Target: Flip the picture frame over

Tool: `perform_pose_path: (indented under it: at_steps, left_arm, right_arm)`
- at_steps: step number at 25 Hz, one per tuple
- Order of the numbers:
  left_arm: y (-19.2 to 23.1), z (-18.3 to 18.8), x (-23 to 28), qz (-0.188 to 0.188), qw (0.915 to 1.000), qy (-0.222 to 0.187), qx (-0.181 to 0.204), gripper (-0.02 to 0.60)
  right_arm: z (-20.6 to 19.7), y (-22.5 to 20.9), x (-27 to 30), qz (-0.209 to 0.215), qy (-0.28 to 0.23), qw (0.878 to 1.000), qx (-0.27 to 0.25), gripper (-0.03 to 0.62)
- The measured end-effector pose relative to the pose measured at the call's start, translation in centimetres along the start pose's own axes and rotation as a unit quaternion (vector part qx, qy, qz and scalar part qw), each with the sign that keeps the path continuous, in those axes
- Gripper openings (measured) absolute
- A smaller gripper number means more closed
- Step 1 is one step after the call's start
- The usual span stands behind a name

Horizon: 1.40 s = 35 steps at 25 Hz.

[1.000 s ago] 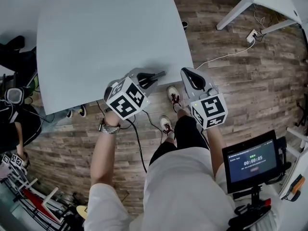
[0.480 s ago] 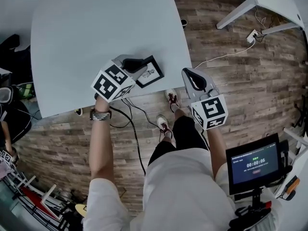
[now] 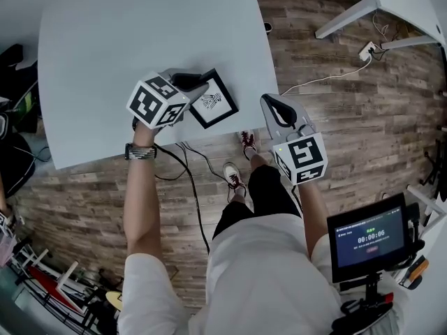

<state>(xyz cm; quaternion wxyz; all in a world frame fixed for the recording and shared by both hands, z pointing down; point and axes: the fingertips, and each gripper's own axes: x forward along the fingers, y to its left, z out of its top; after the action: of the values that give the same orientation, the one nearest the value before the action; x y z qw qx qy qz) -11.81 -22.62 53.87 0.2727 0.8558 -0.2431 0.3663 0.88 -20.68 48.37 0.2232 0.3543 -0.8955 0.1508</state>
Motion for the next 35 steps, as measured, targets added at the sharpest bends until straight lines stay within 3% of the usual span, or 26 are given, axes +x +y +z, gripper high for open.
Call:
perform_pose_path:
  at_steps: [6, 11, 16, 21, 25, 28, 30, 35]
  left_arm:
    - [0.7, -0.8, 1.0, -0.022, 0.9989, -0.011, -0.040, 0.112]
    - [0.9, -2.0, 2.6, -0.019, 0.9983, -0.002, -0.055, 0.129]
    - [0.5, -3.4, 3.4, -0.002, 0.9992, 0.030, -0.027, 0.129]
    - [0.0, -3.1, 3.3, -0.007, 0.9995, 0.021, -0.023, 0.129]
    - [0.1, -2.7, 3.5, 0.011, 0.9997, 0.022, 0.002, 0.140]
    - [0.5, -2.6, 3.6, 0.021, 0.9995, 0.024, 0.004, 0.213]
    - [0.9, -2.4, 3.4, 0.031, 0.9994, 0.018, 0.004, 0.218]
    - [2.6, -1.7, 2.3, 0.097, 0.9952, 0.001, 0.018, 0.218]
  right_arm:
    - [-0.7, 0.3, 0.3, 0.006, 0.013, 1.000, 0.007, 0.002]
    - [-1.0, 0.6, 0.5, 0.011, 0.020, 1.000, 0.014, 0.002]
    - [-1.1, 0.5, 0.6, 0.011, 0.023, 1.000, 0.013, 0.002]
    - [-1.4, 0.5, 0.5, 0.011, 0.027, 0.999, 0.015, 0.002]
    - [-1.5, 0.7, 0.6, 0.013, 0.030, 0.999, 0.015, 0.002]
    - [-1.4, 0.6, 0.7, 0.012, 0.030, 0.999, 0.013, 0.002]
    - [-1.2, 0.4, 0.8, 0.010, 0.029, 0.999, 0.011, 0.002]
    - [-0.6, -0.3, 0.9, 0.004, 0.022, 1.000, 0.007, 0.002]
